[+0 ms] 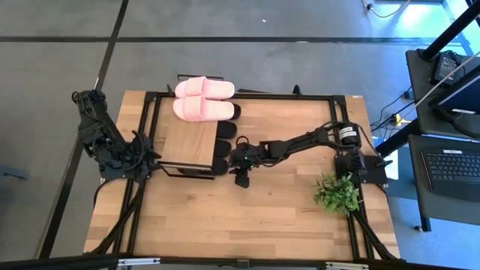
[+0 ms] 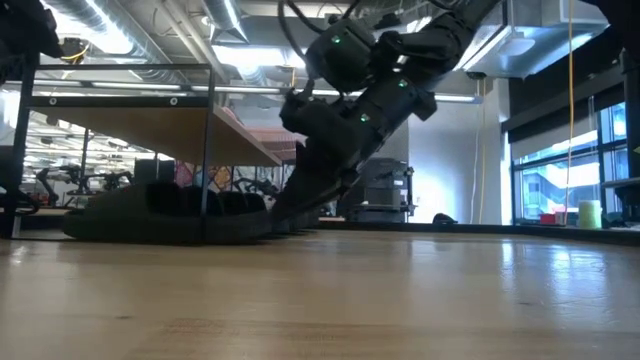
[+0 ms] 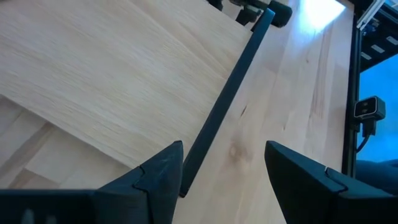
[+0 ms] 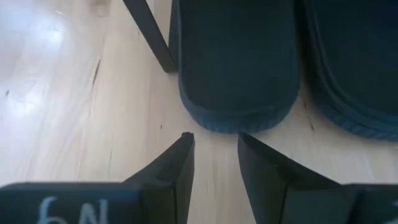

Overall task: Pick and place slides into the shelf
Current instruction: Put the black slide under the shelf, then return to Home Position

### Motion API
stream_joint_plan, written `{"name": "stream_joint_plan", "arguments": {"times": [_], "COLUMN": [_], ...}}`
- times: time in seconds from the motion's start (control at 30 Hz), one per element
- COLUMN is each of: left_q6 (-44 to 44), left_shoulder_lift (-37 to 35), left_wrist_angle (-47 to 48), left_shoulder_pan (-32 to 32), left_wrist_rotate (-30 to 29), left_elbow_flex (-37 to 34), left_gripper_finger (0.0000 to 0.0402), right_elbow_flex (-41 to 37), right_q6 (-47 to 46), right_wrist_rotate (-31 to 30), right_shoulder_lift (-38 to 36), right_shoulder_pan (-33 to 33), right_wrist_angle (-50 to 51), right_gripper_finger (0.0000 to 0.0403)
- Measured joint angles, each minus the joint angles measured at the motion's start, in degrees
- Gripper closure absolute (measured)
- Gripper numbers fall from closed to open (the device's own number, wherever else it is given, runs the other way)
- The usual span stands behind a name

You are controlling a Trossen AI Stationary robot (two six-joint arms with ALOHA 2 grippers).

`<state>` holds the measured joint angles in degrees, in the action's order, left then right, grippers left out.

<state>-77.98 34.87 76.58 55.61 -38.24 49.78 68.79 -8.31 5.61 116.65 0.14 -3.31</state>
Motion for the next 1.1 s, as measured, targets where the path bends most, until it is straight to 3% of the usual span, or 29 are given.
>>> {"name": "stream_joint_plan", "arguments": {"times": [0.2,0.33,0.47,0.57,0.67,0.93,1.1], "left_q6": [0.00,0.67,5.76,12.77,20.38,37.35,52.40], "left_shoulder_lift": [0.03,0.04,-0.10,-1.06,-1.88,-6.65,-10.62], "left_wrist_angle": [-0.09,-0.13,-2.91,-7.94,-13.02,-24.98,-34.37], "left_shoulder_pan": [0.00,0.02,0.02,0.04,0.06,0.07,0.07], "left_wrist_rotate": [0.31,1.20,0.15,-0.55,-2.46,-3.24,-7.47], "left_elbow_flex": [0.00,0.00,0.00,0.00,0.00,0.00,-2.47], "left_gripper_finger": [0.0185,0.0185,0.0185,0.0185,0.0185,0.0185,0.0185], "right_elbow_flex": [2.24,5.64,8.16,6.96,2.90,-16.36,-25.82], "right_q6": [1.13,1.31,1.43,2.81,2.90,1.50,2.68], "right_wrist_rotate": [0.02,0.00,-0.07,-0.07,-0.09,-3.02,-3.06], "right_shoulder_lift": [0.46,-0.54,-3.18,-7.33,-13.32,-33.68,-44.18], "right_shoulder_pan": [0.00,0.03,0.52,1.20,1.56,1.64,1.64], "right_wrist_angle": [4.76,14.97,22.91,23.16,21.75,4.44,-3.50], "right_gripper_finger": [0.0278,0.0278,0.0278,0.0278,0.0278,0.0278,0.0278]}}
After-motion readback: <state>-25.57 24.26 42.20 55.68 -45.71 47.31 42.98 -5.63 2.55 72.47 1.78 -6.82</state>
